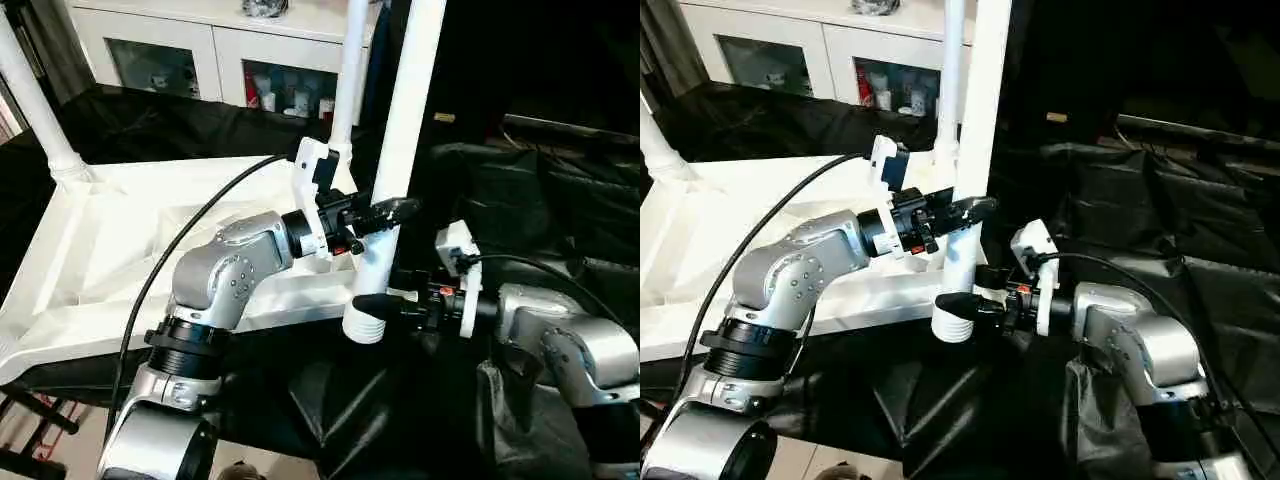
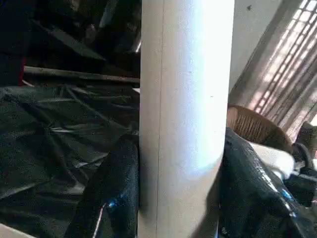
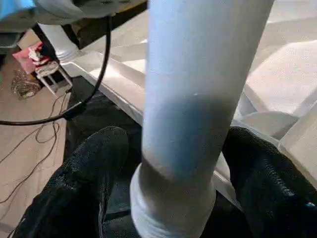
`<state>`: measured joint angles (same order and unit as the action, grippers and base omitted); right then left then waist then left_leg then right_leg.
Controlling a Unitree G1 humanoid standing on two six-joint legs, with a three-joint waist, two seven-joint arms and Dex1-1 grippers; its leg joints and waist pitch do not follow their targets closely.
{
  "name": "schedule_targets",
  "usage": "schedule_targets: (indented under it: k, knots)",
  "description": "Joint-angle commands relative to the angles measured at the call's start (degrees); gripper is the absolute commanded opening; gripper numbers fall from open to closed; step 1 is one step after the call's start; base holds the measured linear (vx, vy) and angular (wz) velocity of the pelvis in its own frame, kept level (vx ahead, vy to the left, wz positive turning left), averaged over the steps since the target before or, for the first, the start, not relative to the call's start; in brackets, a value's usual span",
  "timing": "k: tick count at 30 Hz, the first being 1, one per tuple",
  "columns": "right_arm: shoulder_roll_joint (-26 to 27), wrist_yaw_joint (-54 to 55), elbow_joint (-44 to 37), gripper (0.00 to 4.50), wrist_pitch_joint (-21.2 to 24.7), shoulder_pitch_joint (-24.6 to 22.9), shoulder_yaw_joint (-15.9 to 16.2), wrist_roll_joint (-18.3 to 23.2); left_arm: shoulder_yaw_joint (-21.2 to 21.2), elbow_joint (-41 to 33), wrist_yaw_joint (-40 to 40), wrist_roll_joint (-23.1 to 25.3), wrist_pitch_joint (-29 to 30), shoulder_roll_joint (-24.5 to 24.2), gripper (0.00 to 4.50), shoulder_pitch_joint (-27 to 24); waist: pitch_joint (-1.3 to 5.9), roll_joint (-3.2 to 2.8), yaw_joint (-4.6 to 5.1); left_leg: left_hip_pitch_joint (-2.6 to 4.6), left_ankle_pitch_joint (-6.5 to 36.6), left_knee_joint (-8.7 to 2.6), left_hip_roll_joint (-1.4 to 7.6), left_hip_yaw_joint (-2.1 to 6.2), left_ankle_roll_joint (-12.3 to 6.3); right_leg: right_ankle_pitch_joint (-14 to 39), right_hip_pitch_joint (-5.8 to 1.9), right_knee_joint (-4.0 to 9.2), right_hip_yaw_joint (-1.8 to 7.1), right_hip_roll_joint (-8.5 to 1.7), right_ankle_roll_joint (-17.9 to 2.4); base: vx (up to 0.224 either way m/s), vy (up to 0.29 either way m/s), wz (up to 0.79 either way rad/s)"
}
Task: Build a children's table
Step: Insert table leg to table base
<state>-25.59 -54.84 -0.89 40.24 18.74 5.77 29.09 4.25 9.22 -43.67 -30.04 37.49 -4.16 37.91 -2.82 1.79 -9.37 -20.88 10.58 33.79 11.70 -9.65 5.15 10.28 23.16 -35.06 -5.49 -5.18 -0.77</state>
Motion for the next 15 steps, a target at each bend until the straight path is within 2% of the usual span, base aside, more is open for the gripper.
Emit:
schedule_targets:
  k: [1, 7, 8, 11, 15]
  knots:
    - [0.21, 1.13, 0.62, 3.49, 0.53, 1.24, 0.16, 0.09, 0.77, -1.58, -0.90, -0.13, 0.06, 0.39, 1.84, 0.96, 3.83, 0.83, -0.14, -0.03, 5.56, -3.49, 1.26, 0.00, -1.58, 12.24, -3.60, 4.07, 2.87, -3.38, -7.33, 0.000, 0.000, 0.00]
    - [0.16, 1.55, 1.38, 3.49, 1.16, 1.27, 0.69, -0.63, 1.26, -1.89, -1.58, -0.62, -0.06, 0.53, 1.84, 1.25, 3.82, 0.87, -0.20, -0.01, 5.71, -3.48, 1.24, -0.03, -1.43, 11.90, -3.57, 4.09, 2.85, -3.32, -7.46, 0.000, 0.000, 0.00]
    - [0.22, 1.55, 1.46, 3.49, 1.18, 1.32, 0.64, -0.65, 1.28, -1.86, -1.67, -0.63, -0.08, 0.52, 1.84, 1.31, 3.82, 1.10, -0.16, -0.03, 5.67, -3.47, 1.23, -0.05, -1.47, 11.90, -3.59, 4.09, 2.86, -3.30, -7.40, 0.000, 0.000, 0.00]
    - [0.38, 1.51, 1.84, 3.49, 1.15, 1.63, 0.65, -0.80, 1.32, -1.60, -1.78, -0.59, -0.24, 0.40, 1.84, 1.53, 3.85, 0.95, -0.19, -0.07, 5.39, -3.47, 1.29, 0.01, -1.47, 11.26, -3.61, 3.95, 2.85, -3.36, -7.59, 0.000, 0.000, 0.00]
    - [0.47, 1.55, 2.48, 3.49, 1.01, 1.91, 1.12, -0.96, 0.80, -2.09, -1.50, -1.29, 0.22, 0.82, 1.84, 1.38, 3.87, 1.11, -0.24, -0.07, 4.99, -3.42, 1.27, -0.02, -1.54, 10.27, -3.65, 3.82, 2.86, -3.34, -7.97, 0.000, 0.000, 0.00]
